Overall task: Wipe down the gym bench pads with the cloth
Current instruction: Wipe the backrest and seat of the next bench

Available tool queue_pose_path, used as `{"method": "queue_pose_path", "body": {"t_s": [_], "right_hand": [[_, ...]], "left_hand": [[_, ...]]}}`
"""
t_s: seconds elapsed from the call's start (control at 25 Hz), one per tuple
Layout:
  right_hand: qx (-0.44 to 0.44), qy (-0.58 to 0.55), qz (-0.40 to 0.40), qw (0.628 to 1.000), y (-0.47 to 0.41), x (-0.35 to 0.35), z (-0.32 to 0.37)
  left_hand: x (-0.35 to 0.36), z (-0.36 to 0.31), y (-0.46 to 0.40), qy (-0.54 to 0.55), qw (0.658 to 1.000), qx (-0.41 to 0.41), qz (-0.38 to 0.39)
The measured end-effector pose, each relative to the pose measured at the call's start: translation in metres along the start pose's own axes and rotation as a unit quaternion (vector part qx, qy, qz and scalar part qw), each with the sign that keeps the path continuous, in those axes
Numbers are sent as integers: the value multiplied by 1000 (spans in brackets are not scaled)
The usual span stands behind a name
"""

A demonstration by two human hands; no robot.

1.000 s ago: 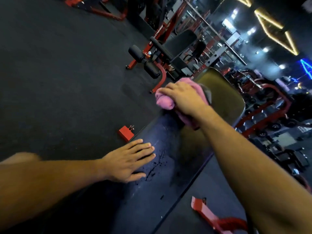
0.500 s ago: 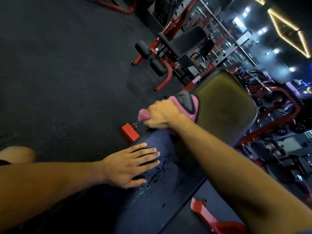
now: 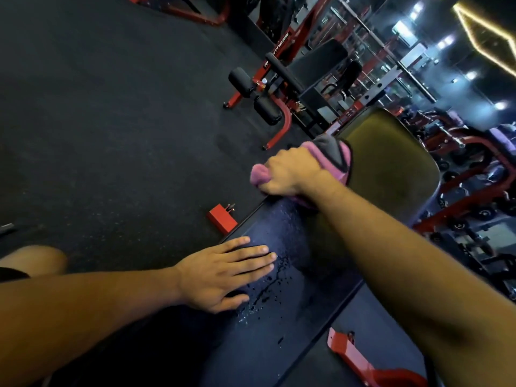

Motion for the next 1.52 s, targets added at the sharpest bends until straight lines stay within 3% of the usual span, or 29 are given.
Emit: {"method": "queue_pose_path", "body": {"t_s": [0.16,0.24,0.4,0.48,0.6,0.68,0.8,0.92,1.0,1.08,1.2,1.32,1.4,1.52], "right_hand": [[-116,-34,-25,992,19,22,94],[-140,-33,-21,989,17,18,76],[3,-34,-45,998,7,0,-16],[12,-14,-99,995,13,2,4],[-20,-73,-94,993,35,16,73],[34,-125,-165,978,55,7,74],[222,-160,-323,906,117,-1,46],[405,-218,-344,818,222,47,40],[480,-297,-368,739,284,78,48],[499,-315,-421,689,307,93,62],[471,-294,-416,720,276,103,77],[478,-272,-221,806,224,134,88],[481,-268,-186,814,215,146,88],[477,-278,-224,803,230,148,121]], "left_hand": [[-1,0,0,10,1000,3,-10],[1,0,0,11,1000,4,-12],[2,0,0,11,1000,6,-19],[3,3,-1,14,1000,7,-27],[2,4,-1,28,998,7,-47],[2,1,-1,31,998,12,-49],[-2,3,-1,8,999,4,-47],[-7,-8,-2,8,1000,-24,-11],[-6,-22,-2,14,997,-70,7],[-4,-32,-1,8,995,-101,17],[-2,-34,1,-17,995,-95,21],[0,-34,1,-23,996,-90,11],[4,-33,1,-31,996,-84,3],[3,-32,1,-38,996,-83,-18]]}}
Point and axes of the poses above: each hand's wrist, its own y-axis away from the middle knuckle, its own x-axis out of the palm, z = x × y, the point moved 4 cm from there along -y, towards the middle knuckle, and after that the axes turned 3 degrees about -y, right-handed, at the moved point
